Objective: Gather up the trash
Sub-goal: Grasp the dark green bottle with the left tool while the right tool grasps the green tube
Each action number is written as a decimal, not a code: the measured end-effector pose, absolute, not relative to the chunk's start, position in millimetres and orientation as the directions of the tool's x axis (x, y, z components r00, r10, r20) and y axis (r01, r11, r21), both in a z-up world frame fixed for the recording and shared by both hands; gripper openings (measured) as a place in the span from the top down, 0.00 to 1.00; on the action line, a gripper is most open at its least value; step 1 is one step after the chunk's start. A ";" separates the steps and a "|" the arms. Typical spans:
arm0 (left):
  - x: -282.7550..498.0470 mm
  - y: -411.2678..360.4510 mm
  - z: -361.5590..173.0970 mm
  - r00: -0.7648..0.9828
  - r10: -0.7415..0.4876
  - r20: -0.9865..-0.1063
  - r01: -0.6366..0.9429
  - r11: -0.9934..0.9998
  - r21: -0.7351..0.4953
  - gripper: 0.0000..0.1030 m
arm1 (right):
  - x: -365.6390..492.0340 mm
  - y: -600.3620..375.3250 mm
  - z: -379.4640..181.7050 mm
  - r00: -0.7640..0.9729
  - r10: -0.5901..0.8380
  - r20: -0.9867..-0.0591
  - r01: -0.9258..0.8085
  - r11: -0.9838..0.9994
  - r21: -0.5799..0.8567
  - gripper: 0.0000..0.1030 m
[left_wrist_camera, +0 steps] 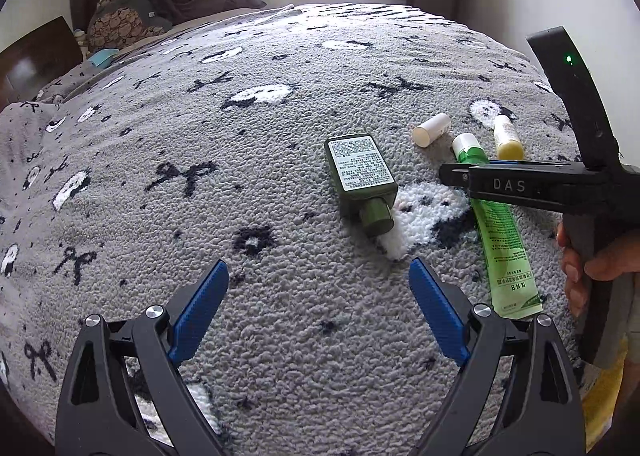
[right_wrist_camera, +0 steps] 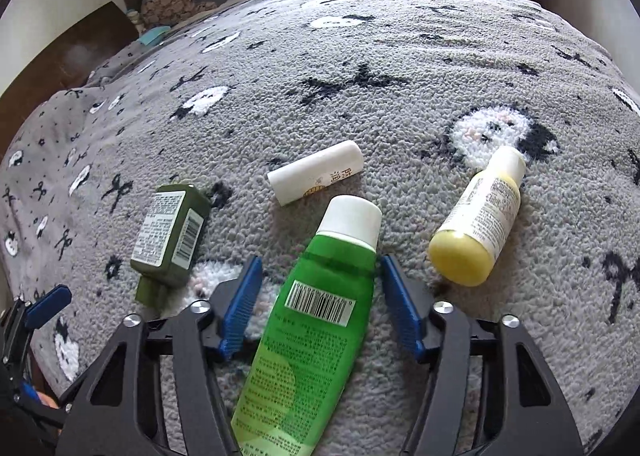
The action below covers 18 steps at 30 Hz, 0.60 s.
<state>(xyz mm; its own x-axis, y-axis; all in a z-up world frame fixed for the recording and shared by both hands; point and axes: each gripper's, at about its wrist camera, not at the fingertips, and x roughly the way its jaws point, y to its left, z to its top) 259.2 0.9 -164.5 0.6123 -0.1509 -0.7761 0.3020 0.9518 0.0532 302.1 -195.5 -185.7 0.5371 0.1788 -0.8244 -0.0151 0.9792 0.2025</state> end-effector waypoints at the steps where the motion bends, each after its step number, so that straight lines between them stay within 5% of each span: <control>1: 261.9 -1.1 -165.1 0.611 -0.153 -0.777 0.303 0.952 0.051 0.16 | 303.3 -195.4 -186.1 0.539 0.182 -0.822 -0.025 0.979 0.200 0.56; 9: 289.4 -23.7 -164.3 0.610 -0.180 -0.772 0.311 0.950 0.025 0.16 | 282.4 -219.0 -171.8 0.578 0.219 -0.786 -0.077 0.974 0.214 0.62; 18: 341.6 -49.3 -179.9 0.576 -0.160 -0.802 0.272 0.962 0.004 0.34 | 243.3 -237.6 -160.5 0.601 0.232 -0.765 -0.110 0.972 0.208 0.62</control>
